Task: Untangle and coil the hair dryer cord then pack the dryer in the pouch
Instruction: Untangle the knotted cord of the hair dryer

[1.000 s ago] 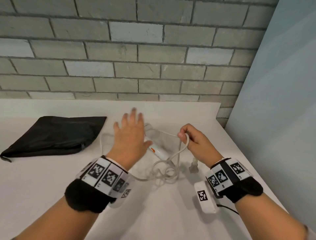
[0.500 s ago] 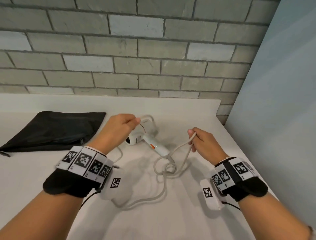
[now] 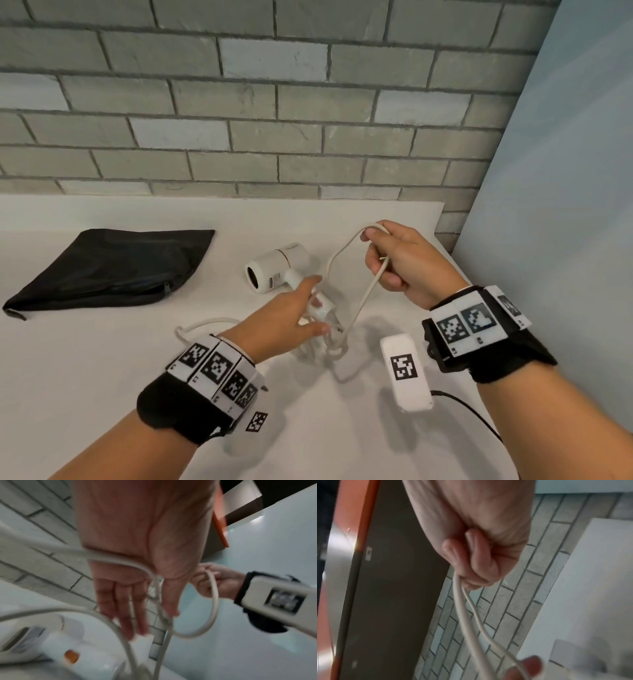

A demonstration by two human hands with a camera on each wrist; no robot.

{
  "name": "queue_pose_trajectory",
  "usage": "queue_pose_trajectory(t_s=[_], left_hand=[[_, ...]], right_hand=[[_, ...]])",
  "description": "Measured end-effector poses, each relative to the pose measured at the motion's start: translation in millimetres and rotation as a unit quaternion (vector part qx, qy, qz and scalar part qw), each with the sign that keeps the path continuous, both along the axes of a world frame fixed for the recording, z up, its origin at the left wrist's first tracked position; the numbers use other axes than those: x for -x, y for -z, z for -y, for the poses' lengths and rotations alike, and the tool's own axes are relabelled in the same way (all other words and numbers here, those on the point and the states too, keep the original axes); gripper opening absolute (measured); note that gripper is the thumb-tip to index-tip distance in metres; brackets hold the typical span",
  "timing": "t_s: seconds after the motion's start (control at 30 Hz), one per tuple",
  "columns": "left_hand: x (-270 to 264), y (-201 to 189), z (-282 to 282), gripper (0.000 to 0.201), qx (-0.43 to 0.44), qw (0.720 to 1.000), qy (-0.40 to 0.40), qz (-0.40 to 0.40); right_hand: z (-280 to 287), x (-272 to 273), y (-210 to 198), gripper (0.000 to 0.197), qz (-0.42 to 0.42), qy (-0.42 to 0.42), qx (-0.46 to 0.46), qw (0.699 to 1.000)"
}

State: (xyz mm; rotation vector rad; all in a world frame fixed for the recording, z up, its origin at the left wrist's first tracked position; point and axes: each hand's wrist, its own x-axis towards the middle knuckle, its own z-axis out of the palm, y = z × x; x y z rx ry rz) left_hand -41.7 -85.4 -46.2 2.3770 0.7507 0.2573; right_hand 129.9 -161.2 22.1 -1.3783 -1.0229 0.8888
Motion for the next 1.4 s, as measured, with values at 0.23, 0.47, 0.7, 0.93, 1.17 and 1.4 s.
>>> queue_pose_trajectory(t_s=[0.23, 0.47, 0.7, 0.93, 1.17, 1.4], left_hand=[[1, -13, -13, 0.017, 0.302, 0.931, -0.100, 0.182], [-3, -31, -19, 0.023, 0.391, 0.878, -0.128, 0.243], [0, -43, -18, 0.026, 0.401, 0.870, -0.100, 0.268], [0, -44, -15, 0.023, 0.367, 0.893, -0.068, 0.251], [4, -51, -14, 0.023, 0.345, 0.913, -0.067, 0.207], [16, -50, -19, 0.022, 0.349, 0.909, -0.087, 0.211]], right_hand=[[-3, -22, 11, 0.004, 0.092, 0.114, 0.000, 0.989], [4, 11, 30, 0.031, 0.421, 0.088, -0.134, 0.893], [-10, 25, 41, 0.031, 0.535, -0.050, -0.033, 0.843], [-17, 35, 33, 0.019, 0.361, -0.083, -0.090, 0.924], [-18, 28, 33, 0.010, 0.380, 0.006, -0.144, 0.914], [-23, -25, 43, 0.025, 0.267, 0.195, -0.005, 0.944]])
